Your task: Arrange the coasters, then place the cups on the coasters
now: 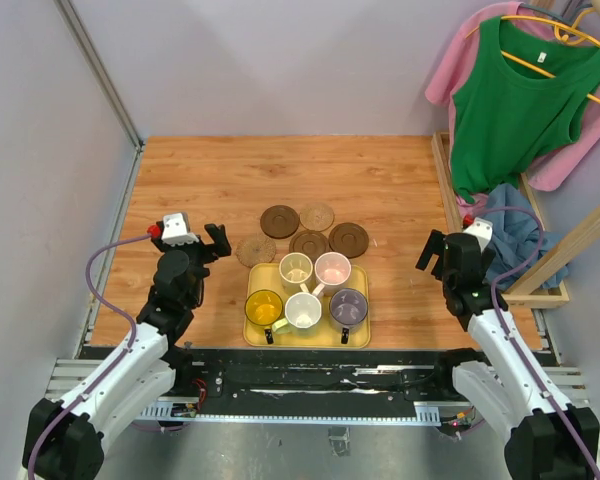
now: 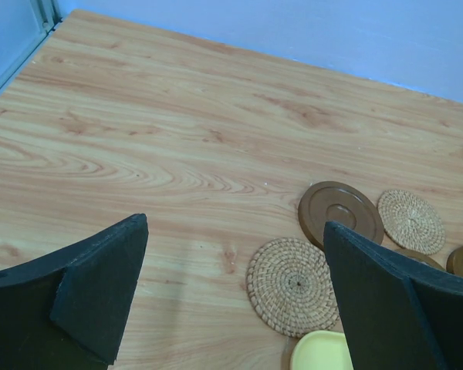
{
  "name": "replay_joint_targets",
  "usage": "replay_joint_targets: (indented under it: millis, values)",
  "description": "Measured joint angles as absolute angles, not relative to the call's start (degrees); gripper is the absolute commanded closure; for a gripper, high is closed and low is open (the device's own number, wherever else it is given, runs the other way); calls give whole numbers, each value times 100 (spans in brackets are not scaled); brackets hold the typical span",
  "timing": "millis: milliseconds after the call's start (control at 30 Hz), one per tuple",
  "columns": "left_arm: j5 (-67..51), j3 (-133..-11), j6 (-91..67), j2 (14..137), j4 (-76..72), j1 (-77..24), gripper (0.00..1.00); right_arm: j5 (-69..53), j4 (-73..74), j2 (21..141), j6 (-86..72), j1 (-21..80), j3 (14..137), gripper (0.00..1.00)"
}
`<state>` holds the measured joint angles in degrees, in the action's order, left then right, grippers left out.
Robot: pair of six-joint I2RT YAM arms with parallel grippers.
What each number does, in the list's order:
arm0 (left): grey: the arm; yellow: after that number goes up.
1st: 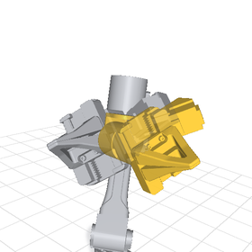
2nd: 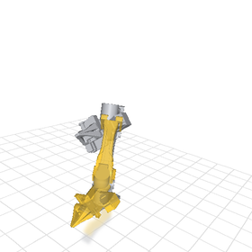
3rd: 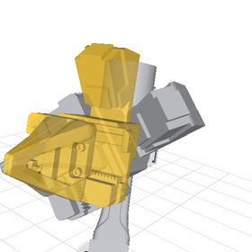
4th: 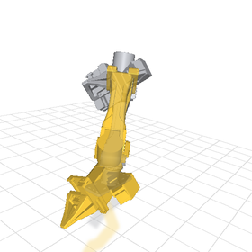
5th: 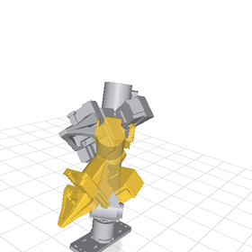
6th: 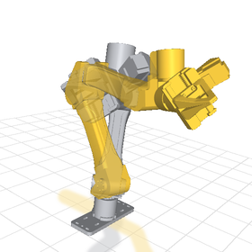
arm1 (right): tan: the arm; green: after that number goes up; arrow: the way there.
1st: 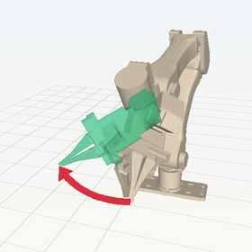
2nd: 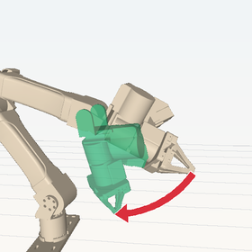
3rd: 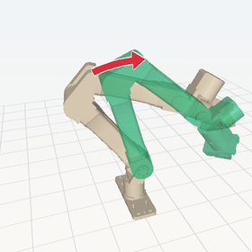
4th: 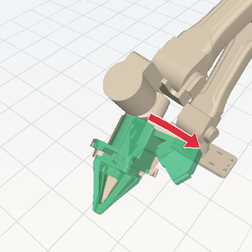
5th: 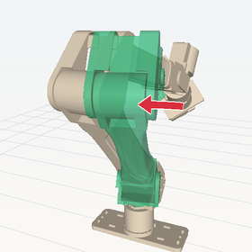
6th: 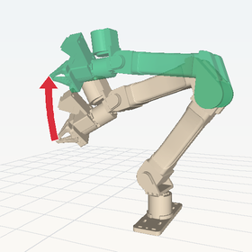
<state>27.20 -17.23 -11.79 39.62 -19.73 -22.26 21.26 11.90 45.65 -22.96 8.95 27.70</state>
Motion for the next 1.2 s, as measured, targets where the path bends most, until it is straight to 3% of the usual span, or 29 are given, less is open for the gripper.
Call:
replay_joint_targets:
  millis: [600, 900, 1200]
  values:
    - [3199, -1754, -1291, 4051, -1946, -2226, 0, 2259, 1306, 4637, -2451, 930, 2875, 2]
    - [3494, -2451, -1376, 4543, -1726, -2226, 0, 2080, 1358, 5369, -2353, 930, 3699, 2]
    - [3636, -3476, -1304, 5977, -1806, -2226, 0, 2134, 1485, 6582, -2049, 930, 5111, 2]
